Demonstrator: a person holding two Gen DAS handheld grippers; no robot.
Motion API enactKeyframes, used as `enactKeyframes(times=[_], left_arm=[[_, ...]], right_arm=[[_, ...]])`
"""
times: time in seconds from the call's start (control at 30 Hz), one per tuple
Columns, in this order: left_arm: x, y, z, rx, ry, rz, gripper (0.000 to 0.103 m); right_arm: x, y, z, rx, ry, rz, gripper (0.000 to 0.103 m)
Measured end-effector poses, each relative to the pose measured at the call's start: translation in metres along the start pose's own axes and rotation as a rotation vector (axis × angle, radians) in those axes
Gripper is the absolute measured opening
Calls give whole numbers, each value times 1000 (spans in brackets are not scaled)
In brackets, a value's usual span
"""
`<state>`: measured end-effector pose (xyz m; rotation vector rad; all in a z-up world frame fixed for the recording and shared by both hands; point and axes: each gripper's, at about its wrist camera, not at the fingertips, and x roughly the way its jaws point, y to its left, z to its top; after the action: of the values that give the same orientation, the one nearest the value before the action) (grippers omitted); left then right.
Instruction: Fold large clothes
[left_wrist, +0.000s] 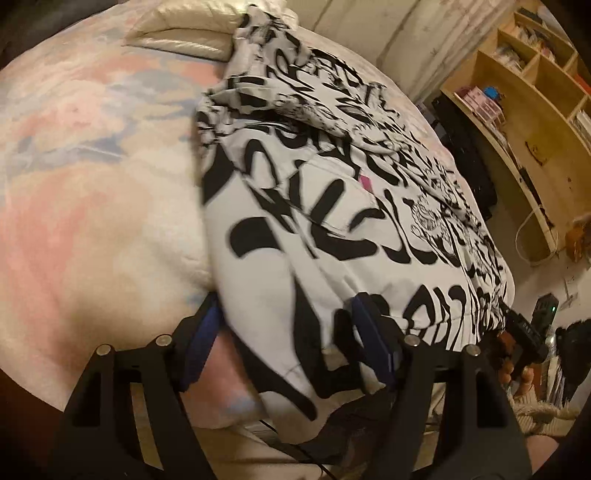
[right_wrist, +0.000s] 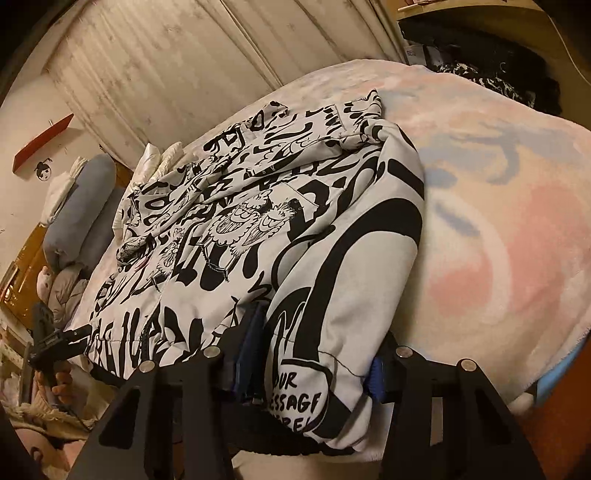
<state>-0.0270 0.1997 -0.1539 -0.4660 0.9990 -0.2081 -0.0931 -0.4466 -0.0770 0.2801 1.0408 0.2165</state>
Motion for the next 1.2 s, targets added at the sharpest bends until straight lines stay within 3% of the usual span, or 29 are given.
enactKeyframes(times=[0.13,0.2,0.3,0.53,0.9,1.07,1.2], left_arm=[[7,-22,0,43,4,42,45],[9,-27,2,44,2,82,26],[4,-29,5,-6,-14,100,11],[-24,-51,3,27,-65,133,6],[-82,-67,-5,71,-32,55,6],[-85,-58,17,2,-31,-13,5],[-85,-62,49,-41,-63,-73,5]], right_arm=[[0,3,3,0,-12,-12,28],[-3,3,6,13,-15,-7,22],[-13,10,12,-2,-32,-3,17],[-47,33,29,-20,-90,19,14],[-110,49,36,-20,-96,56,13],[-116,47,51,38,-108,68,13],[-107,46,89,108,-131,106,13]])
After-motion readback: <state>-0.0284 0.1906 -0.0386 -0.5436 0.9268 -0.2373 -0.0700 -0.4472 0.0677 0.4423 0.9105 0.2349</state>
